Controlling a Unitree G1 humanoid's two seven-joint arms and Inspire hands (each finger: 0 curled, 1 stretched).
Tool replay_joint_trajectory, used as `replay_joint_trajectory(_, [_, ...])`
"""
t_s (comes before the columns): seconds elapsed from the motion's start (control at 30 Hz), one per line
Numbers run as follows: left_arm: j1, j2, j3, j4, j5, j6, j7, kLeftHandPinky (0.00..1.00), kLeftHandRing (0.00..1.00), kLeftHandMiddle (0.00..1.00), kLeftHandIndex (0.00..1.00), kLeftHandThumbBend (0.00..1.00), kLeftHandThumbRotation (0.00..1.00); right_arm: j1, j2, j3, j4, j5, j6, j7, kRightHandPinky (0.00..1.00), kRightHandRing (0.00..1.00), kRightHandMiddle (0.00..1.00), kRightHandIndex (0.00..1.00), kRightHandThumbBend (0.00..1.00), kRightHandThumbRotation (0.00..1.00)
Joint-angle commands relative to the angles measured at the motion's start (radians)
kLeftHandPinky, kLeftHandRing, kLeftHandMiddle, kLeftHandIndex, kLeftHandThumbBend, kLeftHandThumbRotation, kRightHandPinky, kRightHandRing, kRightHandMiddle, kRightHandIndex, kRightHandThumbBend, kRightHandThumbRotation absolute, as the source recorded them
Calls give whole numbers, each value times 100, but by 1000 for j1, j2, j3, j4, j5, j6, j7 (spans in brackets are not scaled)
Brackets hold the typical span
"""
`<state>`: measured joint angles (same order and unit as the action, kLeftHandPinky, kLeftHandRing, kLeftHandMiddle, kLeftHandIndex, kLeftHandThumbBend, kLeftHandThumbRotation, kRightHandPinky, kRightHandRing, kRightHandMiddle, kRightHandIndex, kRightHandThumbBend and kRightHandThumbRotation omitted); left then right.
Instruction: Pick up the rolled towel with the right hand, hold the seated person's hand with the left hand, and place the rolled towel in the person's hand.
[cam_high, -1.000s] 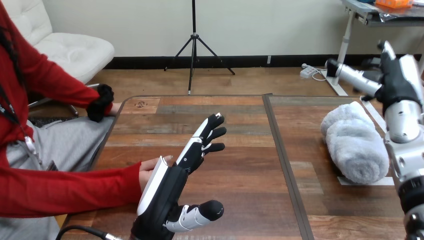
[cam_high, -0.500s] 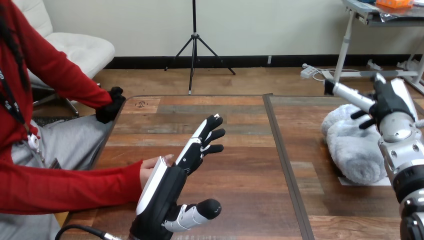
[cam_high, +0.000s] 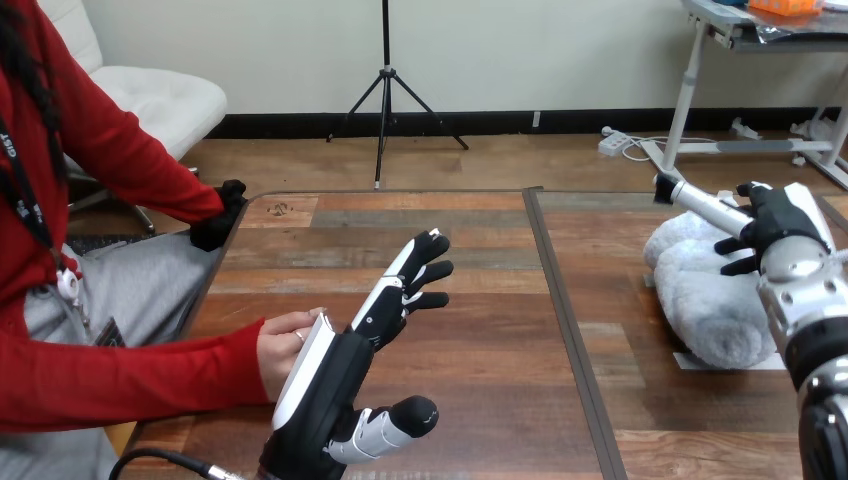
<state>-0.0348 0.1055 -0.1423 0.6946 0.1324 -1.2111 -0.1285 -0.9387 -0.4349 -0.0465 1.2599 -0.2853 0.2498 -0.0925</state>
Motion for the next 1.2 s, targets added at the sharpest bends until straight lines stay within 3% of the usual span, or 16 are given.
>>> replay_joint_trajectory(0.0, [-61, 1, 1, -75, -17, -6, -3, 80, 89, 94, 95, 100, 93, -185, -19, 19, 62, -12, 40, -3, 96, 98, 96, 90, 100, 74])
replay_joint_trajectory(0.37, [-51, -3, -3, -84, -28, -8, -12, 81, 90, 94, 95, 100, 93, -174, -10, 79, 89, -67, 87, -30, 97, 100, 97, 88, 100, 83])
replay_joint_trajectory(0.6, [-44, -3, -15, -89, -51, -14, -28, 81, 91, 95, 95, 100, 93, -159, -8, 74, 96, -59, 96, -26, 100, 100, 99, 96, 100, 85])
replay_joint_trajectory(0.7, [-43, -2, -17, -87, -57, -22, -33, 81, 91, 95, 95, 100, 94, -152, -8, 91, 99, -71, 101, -10, 100, 100, 100, 98, 100, 86])
replay_joint_trajectory(0.8, [-38, -2, -22, -90, -73, -21, -42, 81, 91, 95, 95, 100, 94, -143, -14, 150, 105, -121, 97, 35, 100, 100, 100, 99, 100, 92])
replay_joint_trajectory(1.17, [-32, 1, -22, -89, -89, -33, -58, 81, 91, 95, 95, 100, 95, -109, -7, 167, 110, -138, 93, 48, 100, 100, 100, 100, 100, 97])
